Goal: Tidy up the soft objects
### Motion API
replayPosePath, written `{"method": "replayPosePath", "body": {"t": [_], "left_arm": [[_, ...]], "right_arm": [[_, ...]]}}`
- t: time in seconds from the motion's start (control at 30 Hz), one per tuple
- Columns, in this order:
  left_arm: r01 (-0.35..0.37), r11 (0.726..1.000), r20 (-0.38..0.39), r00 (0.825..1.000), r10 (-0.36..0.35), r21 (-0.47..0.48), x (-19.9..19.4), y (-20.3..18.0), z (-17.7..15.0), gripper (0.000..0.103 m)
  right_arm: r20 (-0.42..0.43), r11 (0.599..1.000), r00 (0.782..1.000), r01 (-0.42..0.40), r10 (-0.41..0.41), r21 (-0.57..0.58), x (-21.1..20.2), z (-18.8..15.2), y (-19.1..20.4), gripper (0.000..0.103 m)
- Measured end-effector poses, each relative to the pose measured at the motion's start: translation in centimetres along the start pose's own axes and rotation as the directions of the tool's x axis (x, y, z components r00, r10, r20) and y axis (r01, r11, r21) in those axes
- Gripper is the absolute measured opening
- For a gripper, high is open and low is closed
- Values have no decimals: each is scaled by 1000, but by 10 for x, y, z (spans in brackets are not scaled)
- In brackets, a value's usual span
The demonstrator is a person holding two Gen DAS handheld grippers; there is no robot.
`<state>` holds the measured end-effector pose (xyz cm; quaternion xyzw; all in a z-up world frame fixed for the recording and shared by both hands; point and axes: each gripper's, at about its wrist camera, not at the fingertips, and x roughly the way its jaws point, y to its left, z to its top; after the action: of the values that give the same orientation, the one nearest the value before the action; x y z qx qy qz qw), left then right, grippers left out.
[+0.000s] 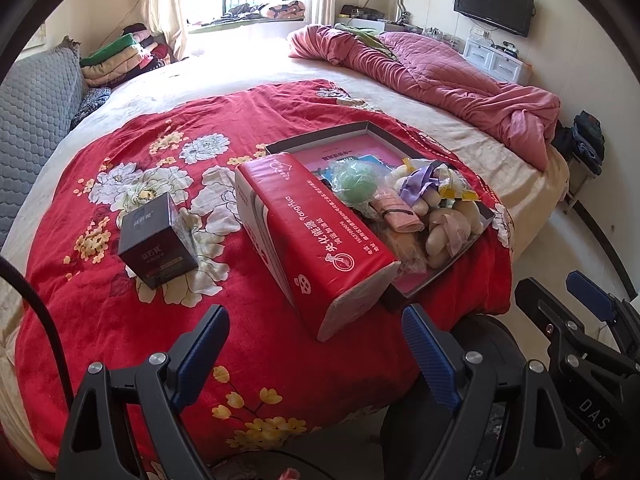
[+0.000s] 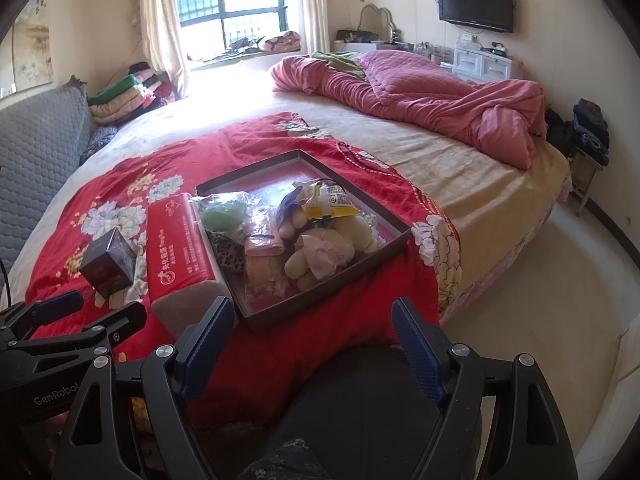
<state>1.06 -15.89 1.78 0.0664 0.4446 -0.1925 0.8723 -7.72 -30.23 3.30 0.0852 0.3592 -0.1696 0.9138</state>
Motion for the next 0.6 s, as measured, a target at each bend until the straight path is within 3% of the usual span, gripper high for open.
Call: {"method": "replayPosePath", "body": {"t": [0.6], "left_arm": [[-6, 1000, -7, 1000, 6, 4, 2, 0, -2, 88]], "right_arm": [[-1, 1000, 1000, 1, -1, 0, 0, 0, 1, 82]]}}
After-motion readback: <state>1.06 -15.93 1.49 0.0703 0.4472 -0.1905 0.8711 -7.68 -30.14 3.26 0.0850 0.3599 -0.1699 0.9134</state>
